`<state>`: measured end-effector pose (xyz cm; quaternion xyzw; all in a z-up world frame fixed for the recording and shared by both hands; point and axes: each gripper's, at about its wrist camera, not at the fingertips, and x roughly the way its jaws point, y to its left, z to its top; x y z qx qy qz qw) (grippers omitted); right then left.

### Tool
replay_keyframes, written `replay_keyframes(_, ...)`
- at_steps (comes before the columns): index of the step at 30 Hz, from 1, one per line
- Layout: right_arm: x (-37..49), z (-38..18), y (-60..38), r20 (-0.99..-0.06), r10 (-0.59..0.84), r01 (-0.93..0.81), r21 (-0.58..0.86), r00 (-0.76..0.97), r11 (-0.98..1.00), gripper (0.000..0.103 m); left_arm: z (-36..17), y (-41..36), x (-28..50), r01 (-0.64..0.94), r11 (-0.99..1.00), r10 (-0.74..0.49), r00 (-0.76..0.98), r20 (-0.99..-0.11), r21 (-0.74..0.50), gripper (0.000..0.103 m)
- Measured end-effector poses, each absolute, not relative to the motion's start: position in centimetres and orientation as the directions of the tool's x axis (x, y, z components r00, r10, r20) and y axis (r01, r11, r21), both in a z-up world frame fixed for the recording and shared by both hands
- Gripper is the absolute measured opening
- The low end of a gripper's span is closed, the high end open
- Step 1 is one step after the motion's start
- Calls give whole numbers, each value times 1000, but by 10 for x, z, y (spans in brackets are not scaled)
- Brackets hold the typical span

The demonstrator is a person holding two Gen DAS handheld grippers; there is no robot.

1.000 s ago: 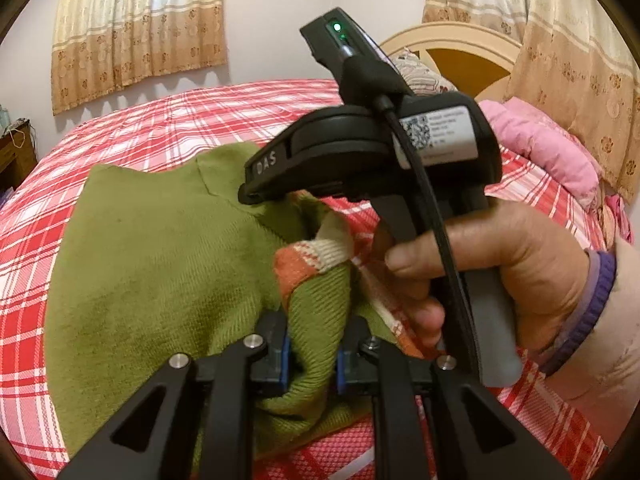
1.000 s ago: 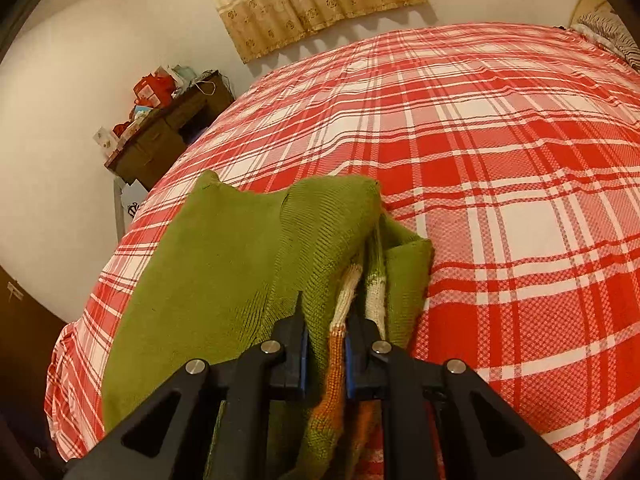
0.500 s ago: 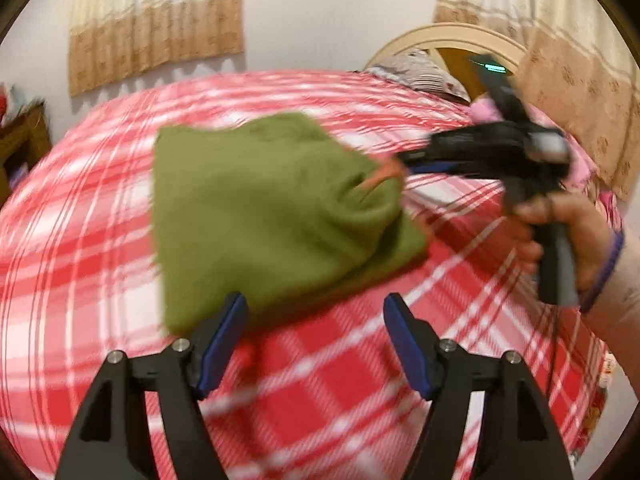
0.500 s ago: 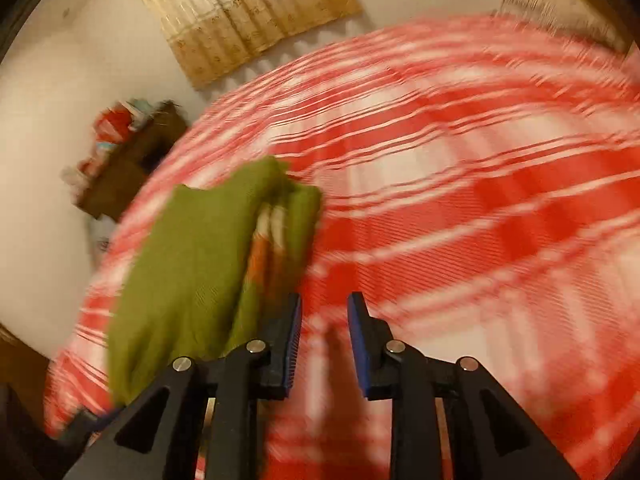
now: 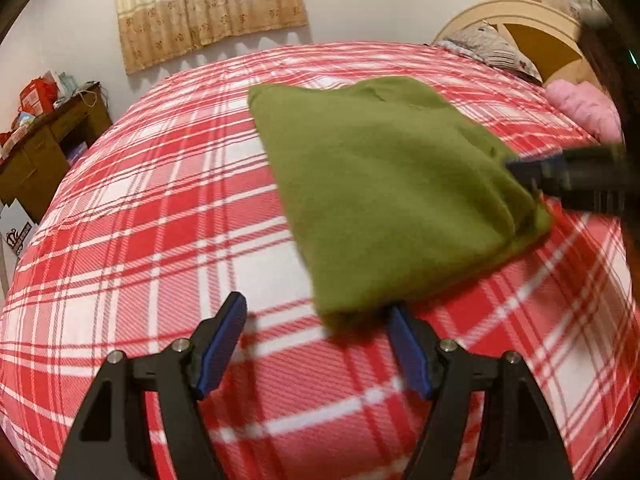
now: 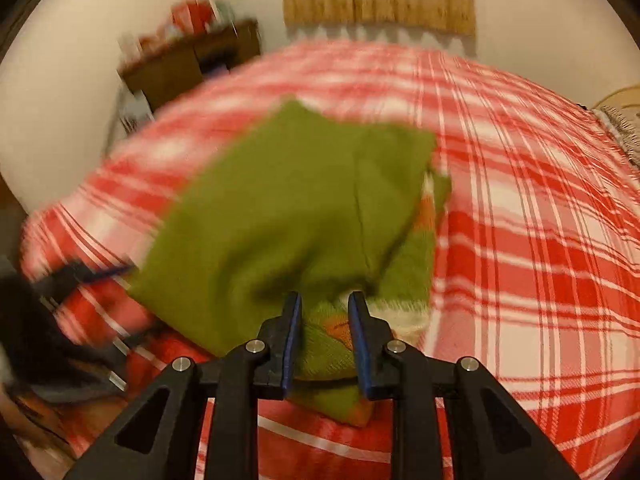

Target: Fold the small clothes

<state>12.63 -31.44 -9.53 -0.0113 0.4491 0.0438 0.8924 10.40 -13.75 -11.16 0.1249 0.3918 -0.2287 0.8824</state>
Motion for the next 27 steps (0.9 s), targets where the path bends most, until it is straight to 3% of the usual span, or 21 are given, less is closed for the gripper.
replay_keyframes(7, 107, -87, -322, -762, 27, -59, -15, 647, 998, 27, -107, -112, 121, 459, 884, -371, 569, -734, -91, 75)
replay_keyframes(11, 119, -92, -318, -784, 17, -90, -50, 621, 995, 45, -103, -119, 119, 463, 885, -349, 596, -723, -46, 75)
replay_keyframes(14, 115, -100, -314, -807, 42, -143, -53, 588, 988, 45, -97, -108, 130, 428, 900, -355, 608, -710, -83, 75)
replay_keyframes(16, 110, -100, -318, -813, 76, -145, -10, 577, 989, 40, -103, -99, 140, 408, 900, -382, 573, -725, -152, 75)
replay_keyframes(17, 108, -100, -319, -815, 93, -138, 16, 571, 990, 20, -108, -97, 142, 398, 902, -384, 560, -734, -168, 75)
replay_keyframes(18, 107, -103, -320, -817, 103, -132, 33, 567, 991, 8, -111, -97, 141, 393, 903, -382, 556, -738, -172, 75)
replay_keyframes(21, 103, -104, -319, -799, 129, -100, 87, 587, 991, 7, -115, -101, 133, 410, 902, -372, 575, -728, -137, 64)
replay_keyframes(23, 95, -96, -325, -748, 245, -88, 244, 617, 966, 6, -112, -100, 133, 439, 883, -411, 552, -725, -165, 38)
replay_keyframes(25, 82, -84, -335, -651, 344, -82, 397, 677, 914, 6, -109, -95, 137, 440, 870, -450, 526, -722, -221, 28)
replay_keyframes(27, 70, -82, -352, -579, 371, -42, 501, 726, 865, 6, -109, -92, 139, 437, 865, -466, 513, -720, -248, 27)
